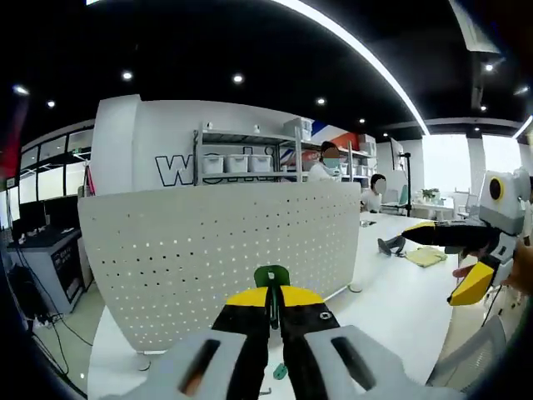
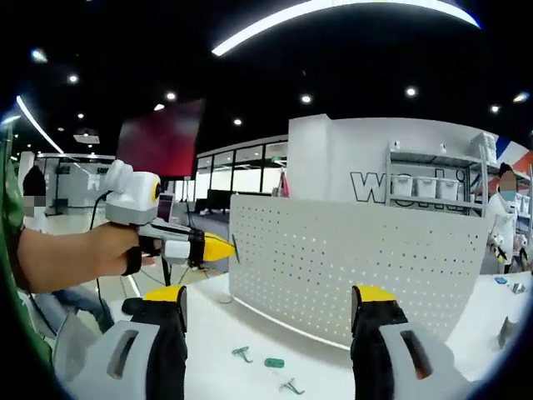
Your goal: Insert the hook assembly into the mounting plate slot until the hook locks in place.
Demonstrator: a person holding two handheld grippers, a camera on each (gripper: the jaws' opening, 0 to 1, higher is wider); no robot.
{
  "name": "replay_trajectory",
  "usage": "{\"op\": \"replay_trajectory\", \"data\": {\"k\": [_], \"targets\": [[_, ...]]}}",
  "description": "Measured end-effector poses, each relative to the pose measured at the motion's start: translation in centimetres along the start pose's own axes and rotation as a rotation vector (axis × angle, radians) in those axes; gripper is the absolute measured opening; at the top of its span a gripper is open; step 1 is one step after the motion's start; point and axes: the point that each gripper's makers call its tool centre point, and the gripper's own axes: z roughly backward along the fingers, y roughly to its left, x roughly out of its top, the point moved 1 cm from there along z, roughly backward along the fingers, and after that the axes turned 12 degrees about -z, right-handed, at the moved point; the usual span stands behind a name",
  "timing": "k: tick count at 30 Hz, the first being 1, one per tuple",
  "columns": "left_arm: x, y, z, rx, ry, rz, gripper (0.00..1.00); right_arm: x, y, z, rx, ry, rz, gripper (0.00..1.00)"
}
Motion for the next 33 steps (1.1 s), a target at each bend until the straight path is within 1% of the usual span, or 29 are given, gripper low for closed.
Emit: {"op": "replay_trajectory", "data": {"k": [2,5,12,19,24,28,33], "targets": [[0.0,0.2,-0.1,0.006,0.002,0.004,0.03,0.0,-0.2,0.1,-0.008,-0.011,-0.002,0.95],[-0.1,0.5,-0.4,0.015,0.013,0.005,0.03,-0.1,-0.3,0.1,-0.005,-0.014,-0.021,0.98],[0.2,2.1,-1.3,0.049,0.034,-0.025,0.03,0.1,-0.5,0.3,0.001,-0.029,-0.039,0.98],[0.2,3.8,-2.6,0.065,0.062,-0.053,0.03,0.0,-1.1,0.4,-0.004,-0.028,-0.038,0.98],[0.3,5.5,-3.8,0.087,0.078,-0.051,0.03,0.3,-1.5,0.5,-0.009,-0.028,-0.033,0.98],[1.0,7.1,-4.9,0.109,0.087,-0.052,0.03,0.6,-2.1,0.4,-0.015,-0.034,-0.032,0.97],[1.7,9.2,-6.2,0.139,0.115,-0.047,0.03,0.3,-2.6,0.2,-0.018,-0.027,-0.039,0.97]]}}
